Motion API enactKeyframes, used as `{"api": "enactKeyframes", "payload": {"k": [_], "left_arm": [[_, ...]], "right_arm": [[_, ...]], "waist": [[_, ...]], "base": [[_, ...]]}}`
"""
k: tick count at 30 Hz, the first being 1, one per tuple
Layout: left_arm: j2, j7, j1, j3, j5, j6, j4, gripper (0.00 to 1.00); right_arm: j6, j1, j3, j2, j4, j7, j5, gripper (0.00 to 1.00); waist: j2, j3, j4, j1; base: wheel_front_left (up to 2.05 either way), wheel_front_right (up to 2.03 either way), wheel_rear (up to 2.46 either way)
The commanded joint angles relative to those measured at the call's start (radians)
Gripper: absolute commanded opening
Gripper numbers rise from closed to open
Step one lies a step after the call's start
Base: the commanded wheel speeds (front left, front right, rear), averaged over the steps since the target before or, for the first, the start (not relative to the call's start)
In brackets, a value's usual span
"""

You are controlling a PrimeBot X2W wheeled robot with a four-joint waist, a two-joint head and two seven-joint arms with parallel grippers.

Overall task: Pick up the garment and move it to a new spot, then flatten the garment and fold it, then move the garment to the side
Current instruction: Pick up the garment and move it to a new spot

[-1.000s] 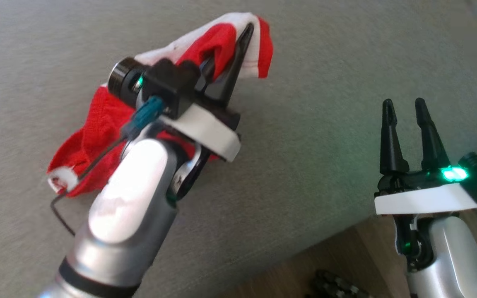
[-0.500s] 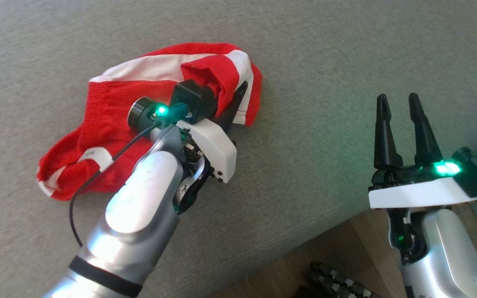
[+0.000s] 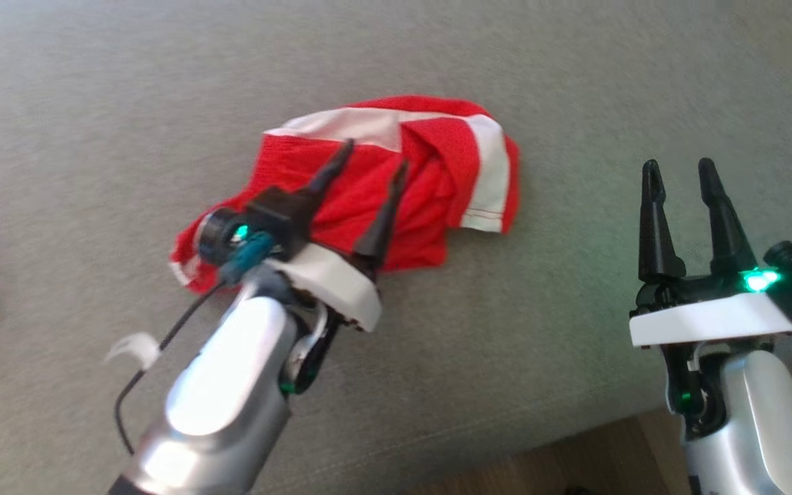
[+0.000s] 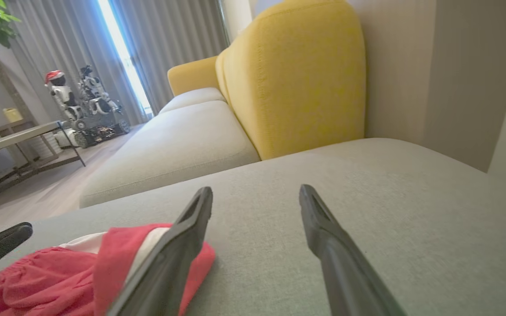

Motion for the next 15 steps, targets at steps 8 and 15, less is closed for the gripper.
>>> {"api": "enactKeyframes", "payload": {"k": [8, 15], "left_arm": [[0.082, -0.065, 0.070, 0.163, -0.002, 0.116, -0.093, 1.00], [0.148, -0.075, 0.153, 0.258, -0.001, 0.158, -0.116, 1.00]], "right_arm": [[0.004, 0.046, -0.012, -0.005, -0.078, 0.064, -0.046, 1.00], [0.004, 0.070, -0.024, -0.005, -0.101, 0.100, -0.078, 1.00]], "waist": [[0.0000, -0.102, 0.132, 0.0000], [0.0000, -0.141, 0.185, 0.0000]], "base": [[0.00, 0.00, 0.00], [0.00, 0.00, 0.00]]}}
